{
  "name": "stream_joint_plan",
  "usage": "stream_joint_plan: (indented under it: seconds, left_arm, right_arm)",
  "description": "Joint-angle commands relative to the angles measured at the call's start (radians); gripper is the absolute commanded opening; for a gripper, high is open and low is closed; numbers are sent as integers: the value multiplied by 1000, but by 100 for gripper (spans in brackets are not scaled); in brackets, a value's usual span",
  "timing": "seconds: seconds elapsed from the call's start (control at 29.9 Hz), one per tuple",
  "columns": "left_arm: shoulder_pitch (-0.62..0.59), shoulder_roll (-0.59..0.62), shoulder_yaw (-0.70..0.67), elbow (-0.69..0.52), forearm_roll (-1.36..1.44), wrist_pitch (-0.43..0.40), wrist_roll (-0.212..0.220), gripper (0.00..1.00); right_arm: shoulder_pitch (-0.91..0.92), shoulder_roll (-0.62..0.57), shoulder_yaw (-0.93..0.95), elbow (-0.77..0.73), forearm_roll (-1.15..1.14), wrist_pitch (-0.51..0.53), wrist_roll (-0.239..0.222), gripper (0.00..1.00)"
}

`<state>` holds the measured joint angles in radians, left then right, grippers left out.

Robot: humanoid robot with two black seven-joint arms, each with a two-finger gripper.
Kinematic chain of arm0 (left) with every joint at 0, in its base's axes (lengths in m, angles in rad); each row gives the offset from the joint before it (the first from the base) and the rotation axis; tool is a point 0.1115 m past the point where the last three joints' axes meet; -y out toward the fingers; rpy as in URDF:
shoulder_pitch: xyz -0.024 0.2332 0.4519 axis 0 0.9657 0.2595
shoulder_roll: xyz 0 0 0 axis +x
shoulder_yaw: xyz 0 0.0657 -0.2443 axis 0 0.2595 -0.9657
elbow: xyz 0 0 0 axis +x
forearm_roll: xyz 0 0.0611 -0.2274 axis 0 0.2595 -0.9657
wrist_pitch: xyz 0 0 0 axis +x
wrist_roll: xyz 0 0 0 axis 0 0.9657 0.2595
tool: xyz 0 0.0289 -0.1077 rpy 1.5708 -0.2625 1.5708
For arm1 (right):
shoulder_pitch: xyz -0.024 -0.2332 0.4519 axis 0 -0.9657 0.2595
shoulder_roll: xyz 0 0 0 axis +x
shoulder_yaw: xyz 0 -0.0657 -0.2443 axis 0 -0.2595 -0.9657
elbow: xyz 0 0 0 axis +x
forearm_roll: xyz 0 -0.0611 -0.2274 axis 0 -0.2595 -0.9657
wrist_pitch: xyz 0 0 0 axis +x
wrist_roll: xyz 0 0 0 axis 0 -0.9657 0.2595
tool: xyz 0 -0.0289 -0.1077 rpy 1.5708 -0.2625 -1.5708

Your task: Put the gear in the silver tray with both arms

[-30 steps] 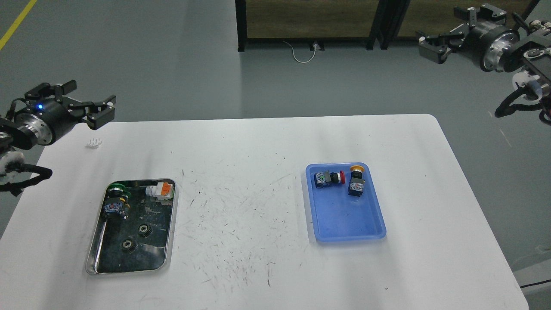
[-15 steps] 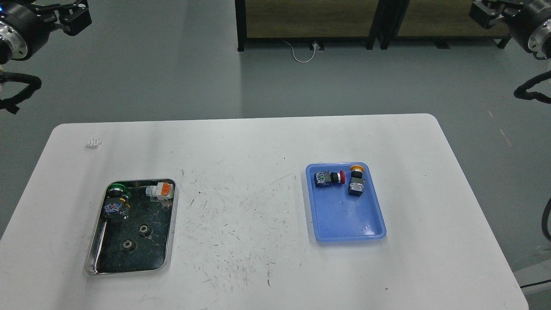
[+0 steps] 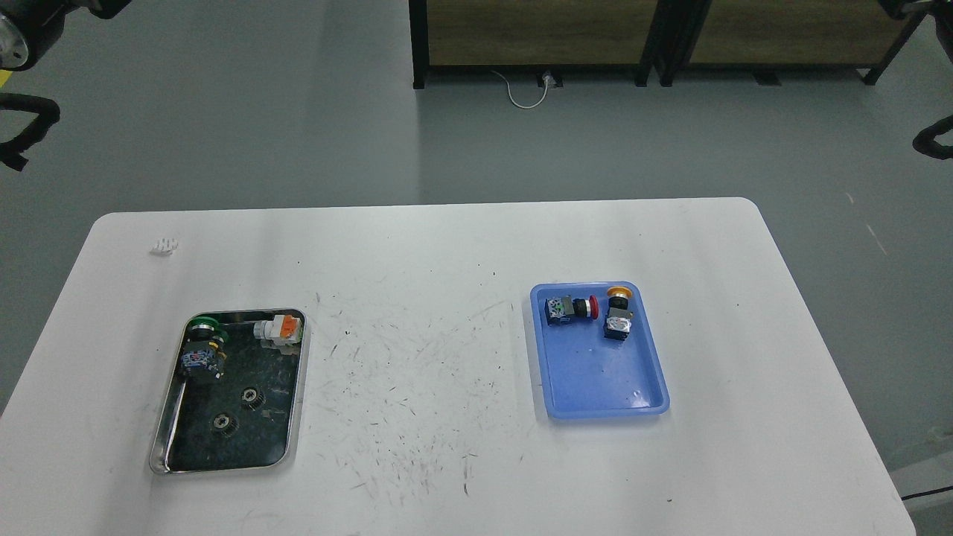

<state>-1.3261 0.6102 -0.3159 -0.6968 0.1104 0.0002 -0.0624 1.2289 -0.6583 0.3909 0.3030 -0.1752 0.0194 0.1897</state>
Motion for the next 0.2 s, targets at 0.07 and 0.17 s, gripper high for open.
stream_joint_plan:
  seconds: [0.07,0.17]
  left_arm:
    - [-1,-12,0,-4,0,17,1,99]
    - [-1,-12,-3,-4,0,18,-8,99]
  right_arm:
    - [-3,-53,0,33,-1,-3,2,100]
    - [-3,-72,0,59,-1,-3,0,100]
